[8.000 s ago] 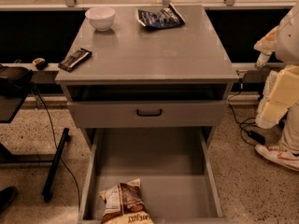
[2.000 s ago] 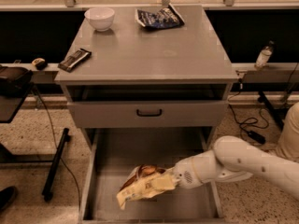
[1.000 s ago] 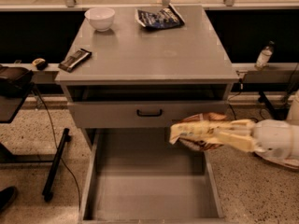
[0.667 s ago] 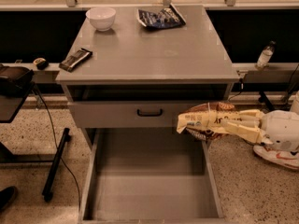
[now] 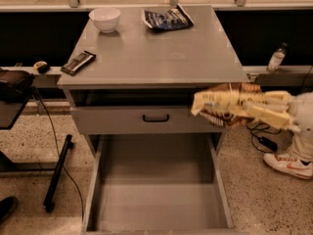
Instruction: Pick brown chip bag from middle drawer and place on counter
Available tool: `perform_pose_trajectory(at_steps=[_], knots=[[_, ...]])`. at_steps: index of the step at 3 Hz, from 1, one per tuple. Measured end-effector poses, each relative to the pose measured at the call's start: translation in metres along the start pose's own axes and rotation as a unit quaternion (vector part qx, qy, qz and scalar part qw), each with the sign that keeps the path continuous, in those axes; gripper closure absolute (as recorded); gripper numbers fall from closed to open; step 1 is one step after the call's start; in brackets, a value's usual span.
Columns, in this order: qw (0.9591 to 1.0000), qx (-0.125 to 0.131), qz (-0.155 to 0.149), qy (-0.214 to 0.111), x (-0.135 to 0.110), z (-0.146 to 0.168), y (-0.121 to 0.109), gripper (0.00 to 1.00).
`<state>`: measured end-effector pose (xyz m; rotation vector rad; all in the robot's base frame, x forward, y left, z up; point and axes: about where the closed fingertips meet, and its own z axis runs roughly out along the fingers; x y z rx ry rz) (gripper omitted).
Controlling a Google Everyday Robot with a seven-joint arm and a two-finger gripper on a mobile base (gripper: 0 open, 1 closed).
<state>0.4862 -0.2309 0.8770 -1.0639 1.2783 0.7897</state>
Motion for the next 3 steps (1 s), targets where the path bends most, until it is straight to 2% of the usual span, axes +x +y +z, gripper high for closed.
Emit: perform_pose_trajectory(at_steps=[1, 2, 3], knots=[[0.9894, -0.058, -0.094, -0.094, -0.077, -0.010, -0.004, 1.00], [0.9679, -0.117, -0.177, -0.134, -0.148, -0.009, -0.001, 1.00], [0.9585, -0.113, -0.234, -0.117, -0.191, 0.007, -0.031, 1.00]])
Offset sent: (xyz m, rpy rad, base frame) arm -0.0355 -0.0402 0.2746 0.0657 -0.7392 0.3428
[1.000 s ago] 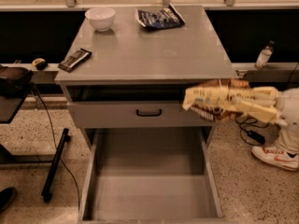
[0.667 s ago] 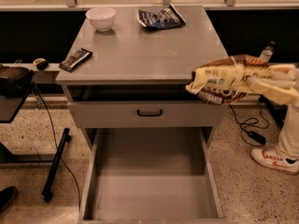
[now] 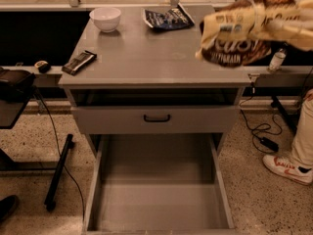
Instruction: Pick brown chip bag from middle drawer and place on counter
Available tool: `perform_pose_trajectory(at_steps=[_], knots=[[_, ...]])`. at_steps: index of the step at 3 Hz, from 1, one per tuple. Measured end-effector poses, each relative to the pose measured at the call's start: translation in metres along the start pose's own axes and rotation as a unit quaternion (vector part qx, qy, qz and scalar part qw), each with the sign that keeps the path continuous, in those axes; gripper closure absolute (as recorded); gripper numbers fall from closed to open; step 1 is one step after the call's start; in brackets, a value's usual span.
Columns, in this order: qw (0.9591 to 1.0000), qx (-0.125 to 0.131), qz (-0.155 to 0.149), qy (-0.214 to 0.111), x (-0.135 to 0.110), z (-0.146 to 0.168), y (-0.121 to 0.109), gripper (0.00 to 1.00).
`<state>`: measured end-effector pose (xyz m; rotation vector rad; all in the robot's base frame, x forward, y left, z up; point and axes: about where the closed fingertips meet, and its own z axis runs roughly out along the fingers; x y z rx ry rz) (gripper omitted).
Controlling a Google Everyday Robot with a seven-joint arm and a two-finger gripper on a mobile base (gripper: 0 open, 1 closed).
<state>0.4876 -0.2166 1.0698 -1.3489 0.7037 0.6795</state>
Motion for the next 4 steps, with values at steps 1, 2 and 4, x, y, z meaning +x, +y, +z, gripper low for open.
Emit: perform_pose_trajectory(at_steps=[1, 2, 4], knots=[[0.9963, 0.065, -0.042, 0.036, 0.007, 0.015, -0.076, 1.00], [0.9870, 0.140, -0.058, 0.052, 0.029, 0.028, -0.132, 1.00], [0.9733, 0.203, -0.062, 0.086, 0.118, 0.086, -0.147, 1.00]])
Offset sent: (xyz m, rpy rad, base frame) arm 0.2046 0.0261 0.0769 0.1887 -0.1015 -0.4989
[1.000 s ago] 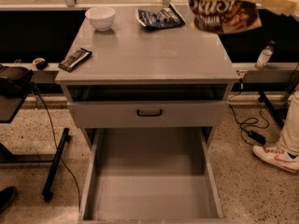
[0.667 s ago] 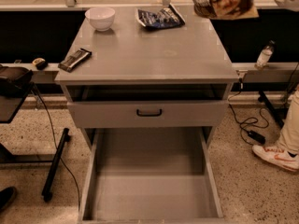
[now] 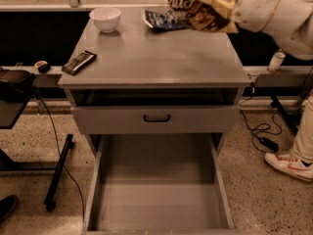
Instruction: Pick brown chip bag from middle drawer and place on counter
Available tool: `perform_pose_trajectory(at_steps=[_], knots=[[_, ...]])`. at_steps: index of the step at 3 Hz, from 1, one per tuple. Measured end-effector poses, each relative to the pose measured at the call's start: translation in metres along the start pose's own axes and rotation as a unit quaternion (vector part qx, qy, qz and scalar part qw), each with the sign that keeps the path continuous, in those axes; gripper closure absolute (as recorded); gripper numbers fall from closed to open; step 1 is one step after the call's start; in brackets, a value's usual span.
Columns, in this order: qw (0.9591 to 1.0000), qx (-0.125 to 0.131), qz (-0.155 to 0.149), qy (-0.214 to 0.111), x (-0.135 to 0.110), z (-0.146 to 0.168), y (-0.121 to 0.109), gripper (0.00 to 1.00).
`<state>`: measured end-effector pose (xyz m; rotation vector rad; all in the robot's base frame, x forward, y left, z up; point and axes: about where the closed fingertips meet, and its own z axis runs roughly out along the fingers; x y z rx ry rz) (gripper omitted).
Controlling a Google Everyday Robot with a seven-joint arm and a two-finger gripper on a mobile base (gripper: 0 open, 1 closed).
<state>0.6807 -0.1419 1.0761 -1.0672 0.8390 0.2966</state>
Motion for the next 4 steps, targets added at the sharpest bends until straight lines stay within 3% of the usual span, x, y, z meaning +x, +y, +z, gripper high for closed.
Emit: perform_pose_trajectory(at_steps=[1, 2, 3, 4], knots=[[0.9995, -0.018, 0.000, 0.027, 0.050, 0.022, 0.055, 1.00], [0.9945, -0.070, 0.022, 0.075, 0.101, 0.025, 0.121, 0.82], [0.9838, -0.122, 0.061, 0.116, 0.124, 0.021, 0.154, 0.58], [0.9769, -0.137, 0.102, 0.128, 0.132, 0.011, 0.164, 0.35]])
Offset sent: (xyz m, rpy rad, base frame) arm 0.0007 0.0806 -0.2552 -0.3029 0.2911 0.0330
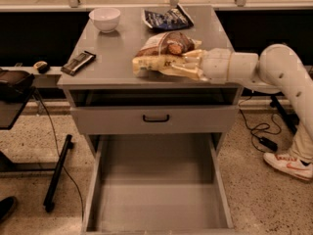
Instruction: Pick brown chip bag from middle drawer and place on counter
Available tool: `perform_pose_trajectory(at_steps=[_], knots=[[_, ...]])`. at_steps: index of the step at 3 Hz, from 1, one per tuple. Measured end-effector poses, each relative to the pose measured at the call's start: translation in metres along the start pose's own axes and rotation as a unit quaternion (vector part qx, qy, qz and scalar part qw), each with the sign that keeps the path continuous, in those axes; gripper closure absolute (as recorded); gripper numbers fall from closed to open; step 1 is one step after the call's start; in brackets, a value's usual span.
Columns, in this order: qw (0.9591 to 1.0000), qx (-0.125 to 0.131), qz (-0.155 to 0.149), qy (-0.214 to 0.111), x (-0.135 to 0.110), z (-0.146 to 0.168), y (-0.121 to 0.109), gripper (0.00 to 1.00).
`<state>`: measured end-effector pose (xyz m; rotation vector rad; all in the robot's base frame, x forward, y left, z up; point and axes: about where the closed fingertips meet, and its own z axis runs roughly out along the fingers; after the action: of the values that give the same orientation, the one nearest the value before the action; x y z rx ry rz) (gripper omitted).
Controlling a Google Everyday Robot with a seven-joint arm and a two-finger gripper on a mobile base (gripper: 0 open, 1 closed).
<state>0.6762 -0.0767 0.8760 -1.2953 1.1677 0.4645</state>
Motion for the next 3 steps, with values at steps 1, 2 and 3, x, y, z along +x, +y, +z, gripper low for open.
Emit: perform_pose_trajectory(at_steps=[1, 2, 3], knots=[[1.0000, 0.001, 0.000, -0.001, -0.001, 0.001, -0.001, 0.12], [0.9999, 0.000, -0.008, 0.009, -0.024, -0.025, 0.000, 0.00], [0.9988, 0.014, -0.005, 0.047, -0.046, -0.078, -0.001, 0.00]])
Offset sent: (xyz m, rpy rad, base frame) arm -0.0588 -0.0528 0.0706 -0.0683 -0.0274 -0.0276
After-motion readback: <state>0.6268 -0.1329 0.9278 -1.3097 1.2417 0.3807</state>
